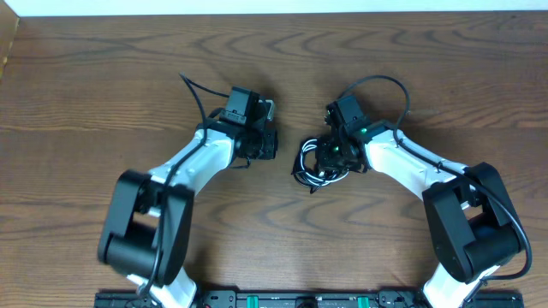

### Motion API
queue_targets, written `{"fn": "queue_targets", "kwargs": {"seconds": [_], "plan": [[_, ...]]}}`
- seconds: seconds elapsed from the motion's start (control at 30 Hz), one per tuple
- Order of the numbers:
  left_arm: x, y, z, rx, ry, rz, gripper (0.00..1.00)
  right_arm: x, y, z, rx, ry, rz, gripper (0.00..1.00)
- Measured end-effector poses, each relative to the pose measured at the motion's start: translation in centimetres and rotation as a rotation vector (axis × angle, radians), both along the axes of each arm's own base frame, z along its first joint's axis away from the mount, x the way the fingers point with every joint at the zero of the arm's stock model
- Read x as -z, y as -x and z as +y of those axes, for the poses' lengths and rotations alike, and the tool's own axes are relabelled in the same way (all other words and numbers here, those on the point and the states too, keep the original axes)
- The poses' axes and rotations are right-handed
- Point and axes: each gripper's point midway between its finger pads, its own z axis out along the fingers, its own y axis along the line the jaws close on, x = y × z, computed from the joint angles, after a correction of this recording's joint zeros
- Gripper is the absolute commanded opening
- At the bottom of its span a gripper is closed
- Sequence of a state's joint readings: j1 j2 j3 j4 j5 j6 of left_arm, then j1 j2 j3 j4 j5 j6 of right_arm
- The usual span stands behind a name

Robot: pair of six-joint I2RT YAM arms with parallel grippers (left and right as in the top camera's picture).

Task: Untangle cables

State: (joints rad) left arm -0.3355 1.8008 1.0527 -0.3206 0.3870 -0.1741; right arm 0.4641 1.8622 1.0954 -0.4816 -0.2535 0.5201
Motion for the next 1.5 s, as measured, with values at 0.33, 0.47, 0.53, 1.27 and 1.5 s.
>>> {"fn": "queue_targets", "kwargs": {"seconds": [0.33, 0.47, 0.53, 1.27, 1.5], "plan": [[-3.5, -0.5, 3.4, -0.091, -0.157, -0.107, 0.25, -4.0, -1.5, 2.8, -0.106, -0.068, -0.050, 0.40], [-3.1, -0.8, 4.3, -0.129, -0.197, -0.109, 0.28, -5.4, -1.4, 4.7, -0.128, -0.057, -0.087, 0.41], [-3.1, -1.0, 4.7, -0.156, -0.213, -0.111, 0.29, -5.1, -0.7, 5.1, -0.122, -0.016, -0.084, 0.40], [-3.0, -1.7, 7.1, -0.284, -0.211, -0.085, 0.30, 0.8, -0.9, 5.4, 0.012, 0.175, -0.077, 0.01], [-2.9, -1.6, 7.7, -0.299, -0.195, -0.064, 0.30, -5.4, -0.4, 6.3, -0.203, 0.010, -0.156, 0.01]]}}
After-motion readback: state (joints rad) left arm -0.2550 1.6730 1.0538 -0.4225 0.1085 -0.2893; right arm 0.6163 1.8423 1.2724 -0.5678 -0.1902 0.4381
